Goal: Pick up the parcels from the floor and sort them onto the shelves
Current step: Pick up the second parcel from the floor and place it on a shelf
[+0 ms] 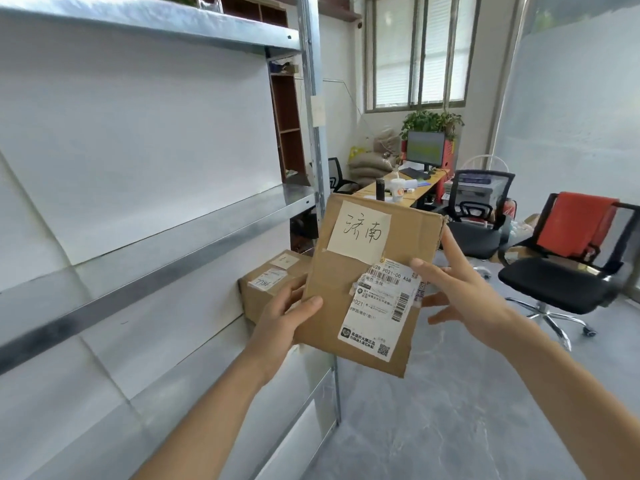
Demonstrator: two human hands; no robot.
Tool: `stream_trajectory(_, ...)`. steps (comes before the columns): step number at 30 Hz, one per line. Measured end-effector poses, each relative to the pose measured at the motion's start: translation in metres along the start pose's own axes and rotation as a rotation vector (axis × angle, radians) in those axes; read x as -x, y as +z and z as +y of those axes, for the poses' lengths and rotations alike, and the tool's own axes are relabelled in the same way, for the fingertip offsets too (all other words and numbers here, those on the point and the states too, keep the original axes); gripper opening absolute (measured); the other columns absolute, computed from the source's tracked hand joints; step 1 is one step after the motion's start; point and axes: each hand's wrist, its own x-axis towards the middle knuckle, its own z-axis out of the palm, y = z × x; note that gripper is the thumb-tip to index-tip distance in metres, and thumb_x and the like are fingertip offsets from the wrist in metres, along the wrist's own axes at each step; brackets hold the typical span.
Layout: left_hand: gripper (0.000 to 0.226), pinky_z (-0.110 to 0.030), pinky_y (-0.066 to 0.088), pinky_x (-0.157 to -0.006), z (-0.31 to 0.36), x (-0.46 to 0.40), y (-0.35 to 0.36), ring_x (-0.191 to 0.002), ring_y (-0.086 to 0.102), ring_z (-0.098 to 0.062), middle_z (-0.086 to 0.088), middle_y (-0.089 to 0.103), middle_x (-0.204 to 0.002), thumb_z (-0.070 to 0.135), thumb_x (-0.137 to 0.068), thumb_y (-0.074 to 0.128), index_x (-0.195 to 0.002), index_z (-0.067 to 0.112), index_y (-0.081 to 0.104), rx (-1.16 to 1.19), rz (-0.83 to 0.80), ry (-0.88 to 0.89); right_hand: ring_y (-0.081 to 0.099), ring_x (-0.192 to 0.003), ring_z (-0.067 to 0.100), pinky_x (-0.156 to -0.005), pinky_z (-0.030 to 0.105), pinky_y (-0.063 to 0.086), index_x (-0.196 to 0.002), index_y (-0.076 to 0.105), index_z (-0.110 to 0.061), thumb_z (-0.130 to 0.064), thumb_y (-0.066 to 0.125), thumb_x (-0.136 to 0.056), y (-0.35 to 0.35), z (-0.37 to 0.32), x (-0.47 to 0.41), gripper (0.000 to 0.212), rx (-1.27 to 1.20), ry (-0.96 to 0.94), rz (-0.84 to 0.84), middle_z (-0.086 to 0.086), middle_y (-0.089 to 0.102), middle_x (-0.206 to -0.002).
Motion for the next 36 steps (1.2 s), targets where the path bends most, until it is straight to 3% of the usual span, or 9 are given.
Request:
stream_trajectory(3,0.039,-0.027,0.060,-0.071,0.006,-0.047,-0.012,-0.103,0.077,-0.011,0.008,0.081,-0.120,0.013,-0.099,0.067,-0.134,0.030,0.066,-0.006,-0.034,0.003,0.081,-0.083,0.026,-0.080,0.063,0.061,-0.150,0.013,-0.072,-0.050,0.069,-0.091,-0.005,-0.004,-0.055,0.085,-0.017,0.011,-0.027,0.001,0.082,-0.111)
stream_trajectory(9,0.058,-0.044,0.059,-0.094,0.012,-0.116,-0.022,-0.124,0.070,-0.023,0.006,0.075,-0.135,0.032,-0.085,0.072,-0.142,0.035,0.062,-0.079,-0.015,-0.030,0.080,-0.083,0.040,-0.072,0.067,0.063,-0.143,0.029,-0.063,-0.050,0.076,-0.073,-0.012,-0.009,-0.143,0.086,-0.081,0.014,-0.034,0.010,0.081,-0.101)
stream_trajectory(12,0.051,-0.032,0.060,-0.085,0.018,-0.142,-0.022,-0.117,0.073,-0.015,0.007,0.076,-0.132,0.028,-0.086,0.074,-0.136,0.035,0.066,-0.102,-0.013,-0.027,0.080,-0.087,0.041,-0.074,0.061,0.064,-0.140,0.022,-0.074,-0.047,0.076,-0.075,-0.017,-0.005,-0.178,0.089,-0.054,0.023,-0.086,0.007,0.082,-0.100)
stream_trajectory(15,0.043,-0.029,0.061,-0.084,0.021,-0.165,-0.023,-0.111,0.075,-0.011,0.008,0.078,-0.128,0.026,-0.087,0.076,-0.128,0.037,0.071,-0.121,0.029,-0.036,0.077,-0.085,0.047,-0.073,0.061,0.064,-0.133,0.044,-0.058,-0.044,0.072,-0.080,-0.022,-0.003,-0.211,0.061,-0.076,-0.015,-0.142,0.009,0.082,-0.103)
stream_trajectory(20,0.042,-0.015,0.056,-0.074,0.033,-0.186,-0.018,-0.115,0.073,-0.009,0.012,0.078,-0.127,0.022,-0.093,0.078,-0.132,0.037,0.072,-0.229,0.069,-0.031,0.080,-0.088,0.028,-0.070,0.045,0.064,-0.122,0.054,-0.048,-0.040,0.070,-0.081,-0.035,-0.005,-0.260,0.045,-0.159,-0.027,-0.197,0.004,0.081,-0.107)
stream_trajectory(26,0.039,-0.052,0.060,-0.101,0.087,-0.200,-0.024,-0.112,0.074,-0.016,0.010,0.080,-0.118,0.046,-0.086,0.073,-0.125,0.043,0.073,-0.345,0.187,0.189,0.075,-0.085,0.029,-0.065,0.041,0.067,-0.128,0.059,-0.031,-0.041,0.070,-0.086,-0.031,-0.042,-0.312,0.044,-0.309,-0.067,-0.239,0.012,0.075,-0.105)
stream_trajectory(28,0.046,-0.054,0.059,-0.099,0.110,-0.201,-0.037,-0.103,0.072,-0.020,0.002,0.079,-0.111,0.048,-0.081,0.070,-0.125,0.034,0.072,-0.342,0.274,0.305,0.066,-0.075,0.031,-0.063,0.042,0.066,-0.120,0.055,-0.024,-0.037,0.061,-0.100,-0.020,-0.060,-0.324,0.024,-0.324,-0.071,-0.254,0.017,0.068,-0.096)
stream_trajectory(31,0.050,-0.049,0.055,-0.091,0.144,-0.200,-0.061,-0.100,0.065,-0.023,-0.006,0.073,-0.110,0.047,-0.081,0.066,-0.126,0.026,0.070,-0.354,0.371,0.453,0.062,-0.054,0.025,-0.059,0.047,0.067,-0.121,0.049,-0.021,-0.035,0.057,-0.105,0.010,-0.087,-0.340,0.023,-0.349,-0.056,-0.277,0.015,0.060,-0.076)
stream_trajectory(36,0.040,-0.049,0.052,-0.092,0.183,-0.213,-0.106,-0.101,0.061,-0.024,-0.002,0.071,-0.117,0.058,-0.076,0.059,-0.106,0.035,0.072,-0.411,0.632,0.427,0.063,-0.051,0.025,-0.060,0.048,0.067,-0.110,0.050,-0.020,-0.039,0.059,-0.103,0.079,-0.120,-0.362,0.022,-0.377,0.021,-0.368,0.008,0.048,-0.061)
